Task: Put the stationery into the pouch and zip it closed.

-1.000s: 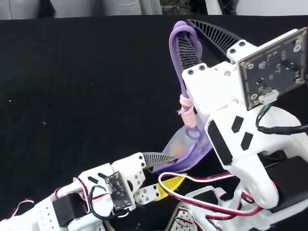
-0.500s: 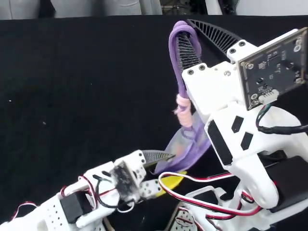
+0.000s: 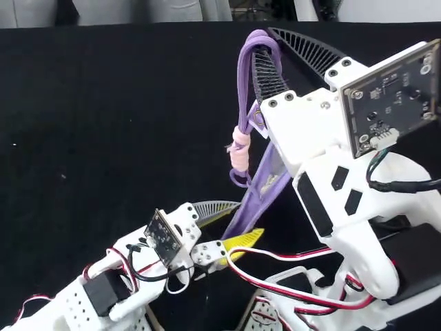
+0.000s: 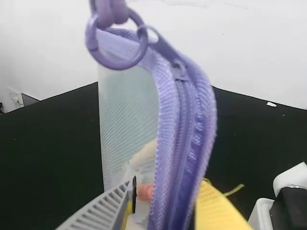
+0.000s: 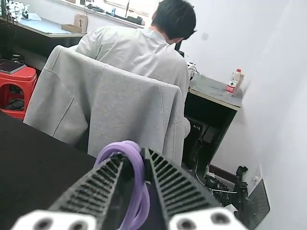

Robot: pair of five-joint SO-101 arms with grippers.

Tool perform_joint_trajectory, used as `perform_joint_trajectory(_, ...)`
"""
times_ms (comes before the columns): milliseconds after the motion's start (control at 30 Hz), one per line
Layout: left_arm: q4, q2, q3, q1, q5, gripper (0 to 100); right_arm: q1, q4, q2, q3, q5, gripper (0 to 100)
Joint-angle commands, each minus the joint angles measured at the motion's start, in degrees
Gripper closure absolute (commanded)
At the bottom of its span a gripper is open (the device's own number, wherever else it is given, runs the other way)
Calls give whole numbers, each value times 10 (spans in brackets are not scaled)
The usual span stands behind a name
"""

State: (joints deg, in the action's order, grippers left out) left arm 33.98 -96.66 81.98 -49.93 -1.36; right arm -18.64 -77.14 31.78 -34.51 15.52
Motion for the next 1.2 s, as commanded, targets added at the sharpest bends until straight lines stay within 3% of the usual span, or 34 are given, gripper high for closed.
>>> perform_joint_trajectory(0,-13,-2,-2,4,-5,898,4,15,0,3,6,986)
perform_joint_trajectory(200,-13,-5,6,15,63,935,5,13,3,2,6,986)
perform_joint_trajectory(367,-12,-6,13,29,70,972,6,15,3,2,10,985)
perform_joint_trajectory(500,-2,-6,10,29,70,973,12,16,-2,3,54,986)
perform_joint_trajectory(767,62,-7,-27,29,71,973,185,92,-51,17,57,986)
perform_joint_trajectory(967,59,-7,-23,29,71,973,291,174,-150,16,57,985)
perform_joint_trajectory(1167,47,-7,-29,92,66,973,373,178,-222,-46,59,985)
